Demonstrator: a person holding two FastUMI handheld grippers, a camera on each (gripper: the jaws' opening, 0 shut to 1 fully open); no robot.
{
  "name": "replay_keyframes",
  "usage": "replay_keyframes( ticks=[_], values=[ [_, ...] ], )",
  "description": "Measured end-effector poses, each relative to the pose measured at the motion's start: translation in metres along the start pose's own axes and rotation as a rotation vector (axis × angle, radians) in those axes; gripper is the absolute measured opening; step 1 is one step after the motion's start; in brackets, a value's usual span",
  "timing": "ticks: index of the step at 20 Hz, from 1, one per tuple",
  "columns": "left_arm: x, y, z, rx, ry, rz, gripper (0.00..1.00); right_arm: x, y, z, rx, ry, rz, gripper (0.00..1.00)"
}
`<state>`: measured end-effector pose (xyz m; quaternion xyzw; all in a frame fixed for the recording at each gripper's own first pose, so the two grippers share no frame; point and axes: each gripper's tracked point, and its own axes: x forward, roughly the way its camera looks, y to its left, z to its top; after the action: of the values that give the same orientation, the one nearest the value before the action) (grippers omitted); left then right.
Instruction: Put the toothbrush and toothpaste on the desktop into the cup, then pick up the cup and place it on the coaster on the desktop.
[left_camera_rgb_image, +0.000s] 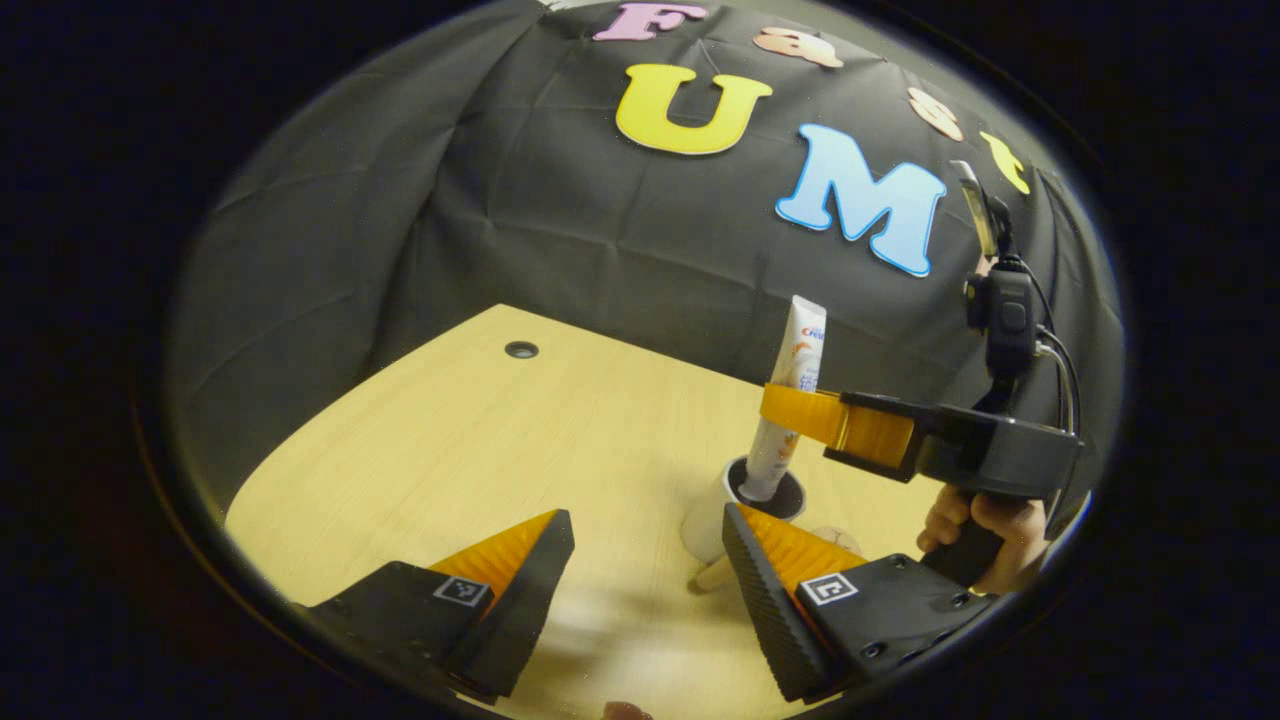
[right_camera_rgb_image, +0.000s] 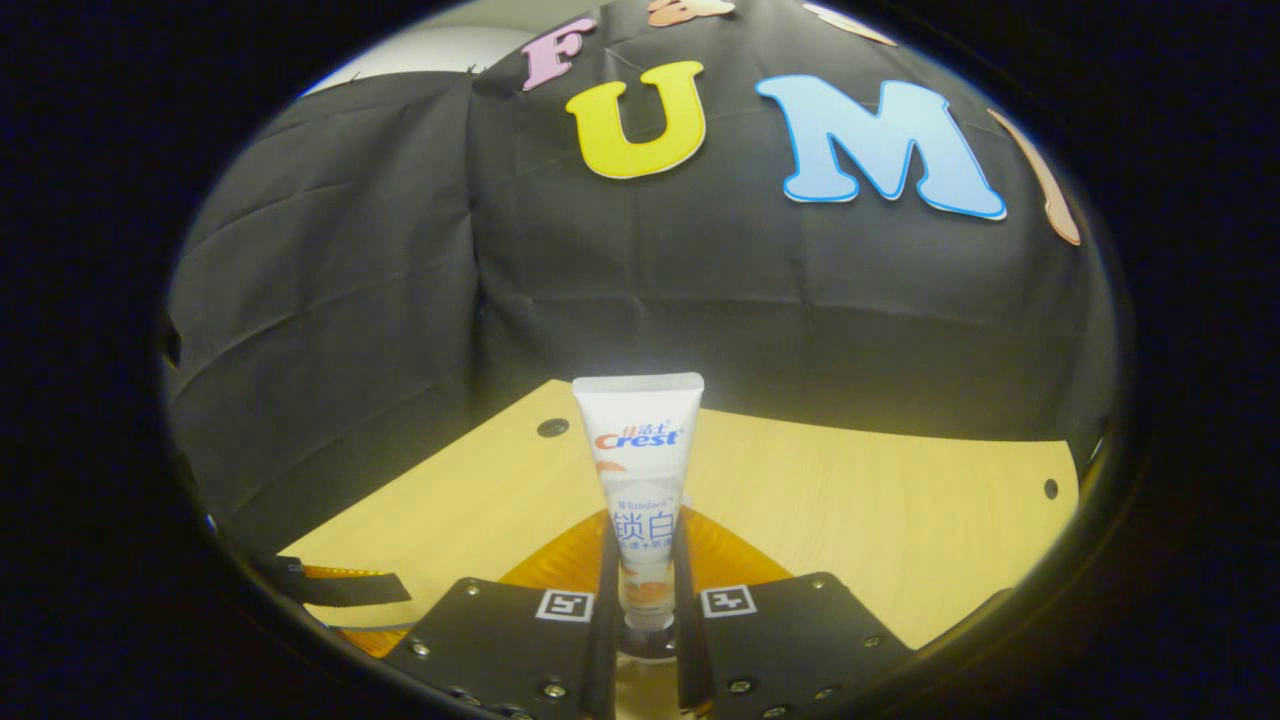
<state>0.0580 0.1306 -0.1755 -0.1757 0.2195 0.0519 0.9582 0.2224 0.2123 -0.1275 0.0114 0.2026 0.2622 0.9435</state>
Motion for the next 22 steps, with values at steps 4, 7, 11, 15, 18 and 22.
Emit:
replay_keyframes(
  ticks=[4, 7, 11, 15, 18, 22],
  values=[
    [-0.001, 0.004, 0.000, -0.007, 0.004, 0.010, 0.96, -0.003, 0.001, -0.019, -0.064, 0.062, -0.012, 0.25],
    [-0.001, 0.003, -0.001, -0.012, 0.003, 0.011, 0.96, -0.009, -0.001, -0.023, -0.081, 0.075, -0.021, 0.37],
    [-0.004, -0.002, -0.005, -0.011, 0.009, 0.010, 0.96, -0.015, -0.003, -0.011, -0.073, 0.060, -0.047, 0.37],
    [-0.008, -0.011, -0.008, -0.006, 0.020, -0.002, 0.96, -0.030, -0.007, -0.008, -0.057, 0.046, -0.062, 0.37],
    [-0.009, -0.019, -0.009, 0.001, 0.025, -0.009, 0.97, -0.049, -0.015, -0.006, -0.043, 0.029, -0.080, 0.37],
    [-0.009, -0.034, -0.010, 0.030, 0.040, -0.032, 0.96, -0.076, -0.033, 0.004, -0.015, -0.038, -0.121, 0.37]
  ],
)
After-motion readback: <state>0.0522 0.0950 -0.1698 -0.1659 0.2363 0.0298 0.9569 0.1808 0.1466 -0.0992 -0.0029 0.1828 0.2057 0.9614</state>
